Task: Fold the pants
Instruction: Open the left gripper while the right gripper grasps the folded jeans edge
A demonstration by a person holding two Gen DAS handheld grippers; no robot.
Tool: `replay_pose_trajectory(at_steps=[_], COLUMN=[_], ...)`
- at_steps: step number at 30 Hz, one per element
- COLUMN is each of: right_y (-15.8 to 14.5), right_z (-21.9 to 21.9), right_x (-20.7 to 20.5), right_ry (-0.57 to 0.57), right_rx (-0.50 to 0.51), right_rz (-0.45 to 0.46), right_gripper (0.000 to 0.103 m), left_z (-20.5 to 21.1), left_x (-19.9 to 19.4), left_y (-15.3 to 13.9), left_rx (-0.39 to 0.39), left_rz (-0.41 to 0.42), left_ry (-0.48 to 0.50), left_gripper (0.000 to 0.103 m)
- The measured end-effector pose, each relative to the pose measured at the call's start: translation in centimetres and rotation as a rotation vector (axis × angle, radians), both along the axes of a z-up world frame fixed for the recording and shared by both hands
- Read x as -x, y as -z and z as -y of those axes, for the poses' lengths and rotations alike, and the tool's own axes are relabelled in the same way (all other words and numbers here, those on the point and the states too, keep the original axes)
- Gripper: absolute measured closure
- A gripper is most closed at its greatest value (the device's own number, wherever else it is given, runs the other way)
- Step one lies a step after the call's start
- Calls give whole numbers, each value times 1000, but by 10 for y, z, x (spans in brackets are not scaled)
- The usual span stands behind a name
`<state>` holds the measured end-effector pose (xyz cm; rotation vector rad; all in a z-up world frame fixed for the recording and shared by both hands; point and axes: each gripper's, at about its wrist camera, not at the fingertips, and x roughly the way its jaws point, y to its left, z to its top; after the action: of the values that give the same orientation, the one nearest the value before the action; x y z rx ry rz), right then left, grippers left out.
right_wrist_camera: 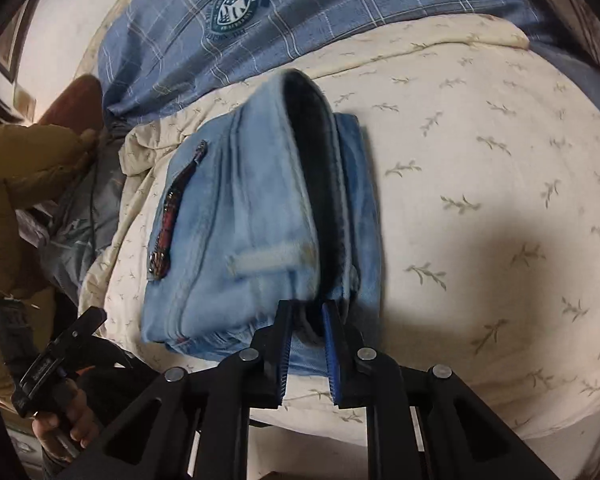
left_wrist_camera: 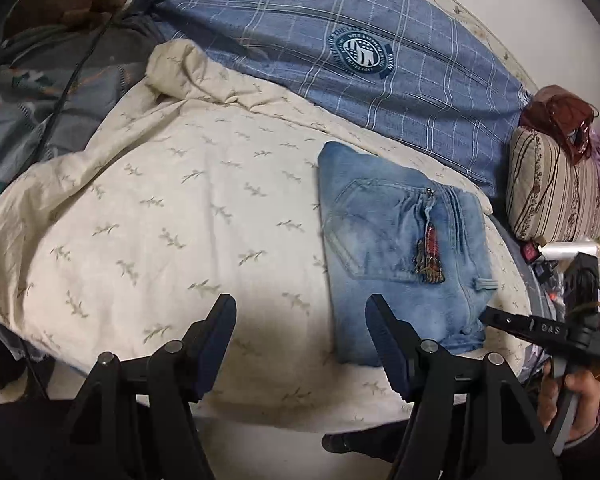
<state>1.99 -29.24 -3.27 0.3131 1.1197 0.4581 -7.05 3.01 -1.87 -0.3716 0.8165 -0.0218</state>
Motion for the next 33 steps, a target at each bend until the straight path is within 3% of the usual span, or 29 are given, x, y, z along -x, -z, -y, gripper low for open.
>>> replay_pose_trajectory(at_steps=[3,4,5,7,10,13,15,16,17,18,20,22,28,33], right_y=[-7,-15,-24,-43,-54,-38,-24,-19,-16,-13,-12,-23,-60,-56], right_z=[3,7,11,22,21,3,-8,-13,-23,-28,-36,-40,-45,-39], right_x=[-1,0,1,1,-10,-34,-42,-42,-43,-43,-39,-33,-15,-1], right_ry=[0,7,19,64,65,-10,-48,-66,-102,-115,-131,-137,-123,-81], right_rx=[-1,11,-2,-70,-115,-106,-76,-70,-58,-36,-6,25,-2,-12], right_rz=[3,29,60,138,200,122,66,64,63,46,58,92,158,128], right_gripper=[76,67,46,18,17,17,18,30,65,74,82,88,89,89], left_z=[10,15,19,24,25,22,18,16,13,10,4,1,-2,4], left_x=[-12,-16,-20,-25,-28,-24,-19,-18,-17,-15,-14,-13,-16,-16], left_y=[-3,-3,-3,1,10,16,20,21,22,23,25,26,27,19], left_rx=[1,-6,-19,-24,1,7,14,13,8,9,27,34,52,26], left_rz=[2,0,1,-4,-32,-40,-51,-54,-58,-62,-65,-70,-78,-59], left_ry=[5,17,24,28,23,17,21,20,13,3,-13,-22,-24,-11], left_gripper=[35,35,35,35,35,35,35,35,35,35,35,35,35,35])
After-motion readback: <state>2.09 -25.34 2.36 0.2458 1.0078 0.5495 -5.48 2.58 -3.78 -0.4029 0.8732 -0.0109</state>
